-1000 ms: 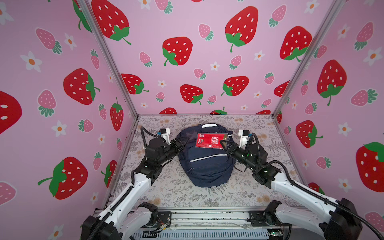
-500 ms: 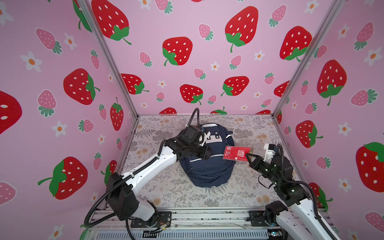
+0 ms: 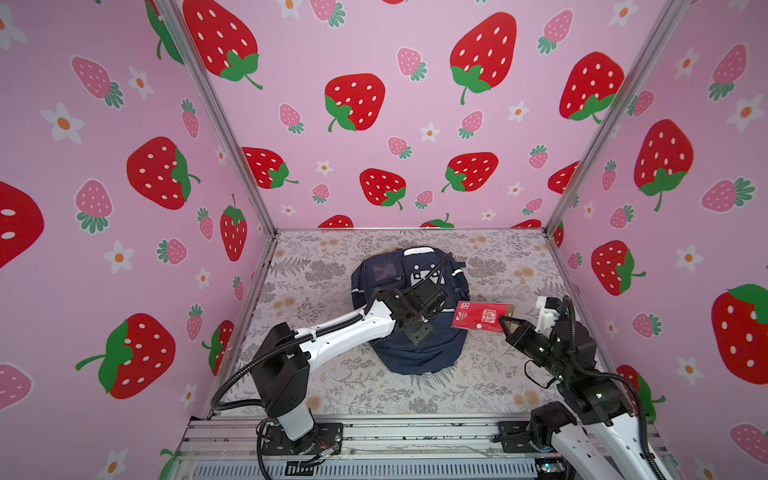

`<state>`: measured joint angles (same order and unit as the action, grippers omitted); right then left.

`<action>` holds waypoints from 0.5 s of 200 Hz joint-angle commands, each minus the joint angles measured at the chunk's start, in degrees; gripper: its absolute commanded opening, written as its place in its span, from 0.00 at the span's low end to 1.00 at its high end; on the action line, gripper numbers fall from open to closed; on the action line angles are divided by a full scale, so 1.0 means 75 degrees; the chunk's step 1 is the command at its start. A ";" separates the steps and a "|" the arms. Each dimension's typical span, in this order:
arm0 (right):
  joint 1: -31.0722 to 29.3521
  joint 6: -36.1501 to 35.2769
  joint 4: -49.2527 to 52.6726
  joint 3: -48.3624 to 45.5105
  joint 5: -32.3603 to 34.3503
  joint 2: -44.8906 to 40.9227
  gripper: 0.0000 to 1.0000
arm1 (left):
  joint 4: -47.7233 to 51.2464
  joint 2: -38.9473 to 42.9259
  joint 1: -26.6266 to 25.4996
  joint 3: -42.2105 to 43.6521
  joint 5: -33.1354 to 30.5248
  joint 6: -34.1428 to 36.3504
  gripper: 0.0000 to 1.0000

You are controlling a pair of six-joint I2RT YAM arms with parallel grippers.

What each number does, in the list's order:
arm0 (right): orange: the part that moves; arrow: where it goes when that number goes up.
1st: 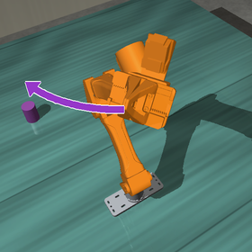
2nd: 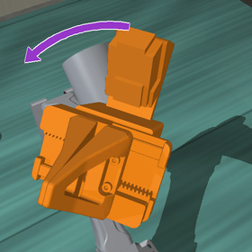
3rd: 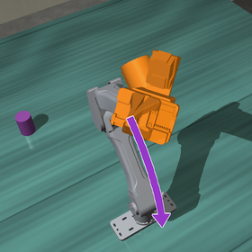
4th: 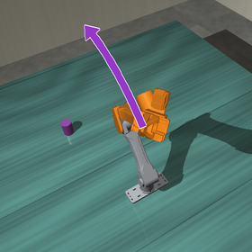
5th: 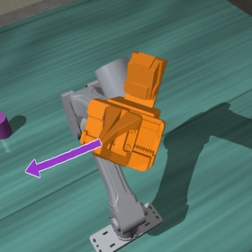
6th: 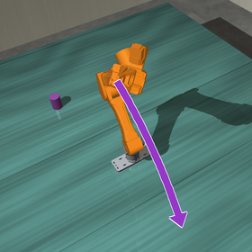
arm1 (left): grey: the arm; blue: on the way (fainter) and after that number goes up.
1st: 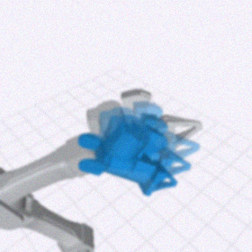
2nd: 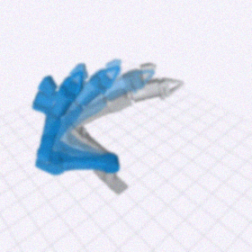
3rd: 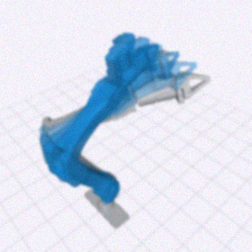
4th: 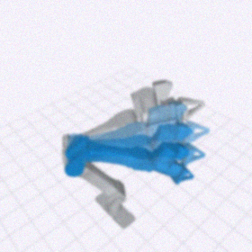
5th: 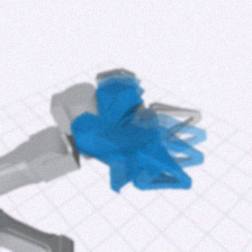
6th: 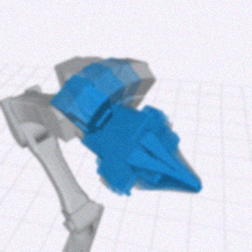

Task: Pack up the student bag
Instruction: 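Bring the red box to the bag opening with right gripper while left lifts flap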

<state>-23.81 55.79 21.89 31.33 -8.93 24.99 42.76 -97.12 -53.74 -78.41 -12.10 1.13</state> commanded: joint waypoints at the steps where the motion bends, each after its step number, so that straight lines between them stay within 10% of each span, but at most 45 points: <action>1: 0.0046 0.0027 0.0203 0.0299 0.0251 0.0005 0.00 | -0.0017 -0.0146 -0.0120 -0.0022 -0.1196 0.0373 0.51; 46: 0.0046 -0.0137 0.0238 0.0322 -0.0054 -0.0137 0.00 | -0.0511 0.0201 -0.0149 -0.0054 -0.1321 0.0205 0.10; 100: 0.0017 0.0147 -0.0868 -0.0351 -0.1919 -0.0134 0.00 | -0.1451 0.1189 -0.0093 0.0196 -0.1464 0.0399 0.07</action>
<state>-23.81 54.54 22.22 31.83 -14.85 24.67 37.95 -91.74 -54.92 -77.60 -20.88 3.11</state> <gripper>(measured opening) 0.044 0.088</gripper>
